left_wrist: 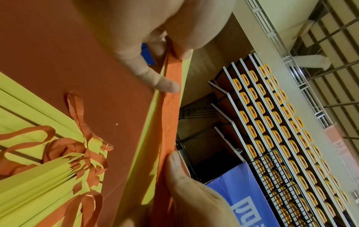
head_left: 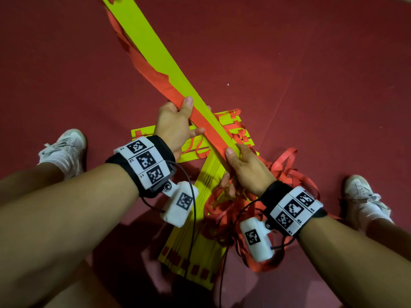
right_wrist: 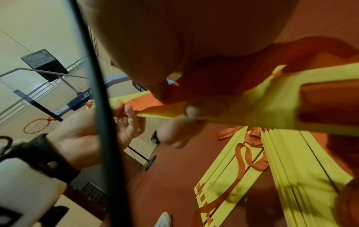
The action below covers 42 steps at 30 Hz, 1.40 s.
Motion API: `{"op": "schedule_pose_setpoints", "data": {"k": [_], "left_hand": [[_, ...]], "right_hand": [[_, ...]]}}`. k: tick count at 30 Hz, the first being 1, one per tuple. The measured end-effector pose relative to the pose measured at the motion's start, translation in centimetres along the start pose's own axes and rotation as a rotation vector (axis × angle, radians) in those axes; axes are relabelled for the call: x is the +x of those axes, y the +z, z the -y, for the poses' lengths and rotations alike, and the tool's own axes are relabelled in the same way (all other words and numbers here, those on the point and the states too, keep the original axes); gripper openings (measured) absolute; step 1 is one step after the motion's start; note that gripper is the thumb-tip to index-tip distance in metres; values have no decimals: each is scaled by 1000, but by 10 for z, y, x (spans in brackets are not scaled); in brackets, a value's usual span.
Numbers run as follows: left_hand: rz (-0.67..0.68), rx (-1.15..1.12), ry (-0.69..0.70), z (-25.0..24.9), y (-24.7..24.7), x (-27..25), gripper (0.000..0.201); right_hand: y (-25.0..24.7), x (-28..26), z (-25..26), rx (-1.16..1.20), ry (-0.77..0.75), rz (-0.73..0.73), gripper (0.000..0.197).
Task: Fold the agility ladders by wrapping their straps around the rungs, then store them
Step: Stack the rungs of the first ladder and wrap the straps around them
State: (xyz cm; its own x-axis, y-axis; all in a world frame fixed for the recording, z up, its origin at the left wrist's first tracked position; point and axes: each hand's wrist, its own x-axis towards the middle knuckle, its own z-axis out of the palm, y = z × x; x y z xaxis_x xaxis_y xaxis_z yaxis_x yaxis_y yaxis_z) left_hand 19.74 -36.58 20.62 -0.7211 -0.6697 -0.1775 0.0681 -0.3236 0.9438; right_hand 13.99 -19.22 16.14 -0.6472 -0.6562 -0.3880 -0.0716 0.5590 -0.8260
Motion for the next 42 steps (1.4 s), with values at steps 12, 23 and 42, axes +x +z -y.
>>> {"op": "schedule_pose_setpoints", "data": {"k": [12,23,42], "left_hand": [[-150,-115,106,-24,-18,16,14],[-333,-85,54,-24,-27,27,19],[-486,-65,-172,-17,-33,24,30]], "right_hand": [[-21,1,-13,-261,131,-183,54],[-29,0,-16,-567,101,-364,79],[-41,8,-18,-34,-213,-369,42]]}}
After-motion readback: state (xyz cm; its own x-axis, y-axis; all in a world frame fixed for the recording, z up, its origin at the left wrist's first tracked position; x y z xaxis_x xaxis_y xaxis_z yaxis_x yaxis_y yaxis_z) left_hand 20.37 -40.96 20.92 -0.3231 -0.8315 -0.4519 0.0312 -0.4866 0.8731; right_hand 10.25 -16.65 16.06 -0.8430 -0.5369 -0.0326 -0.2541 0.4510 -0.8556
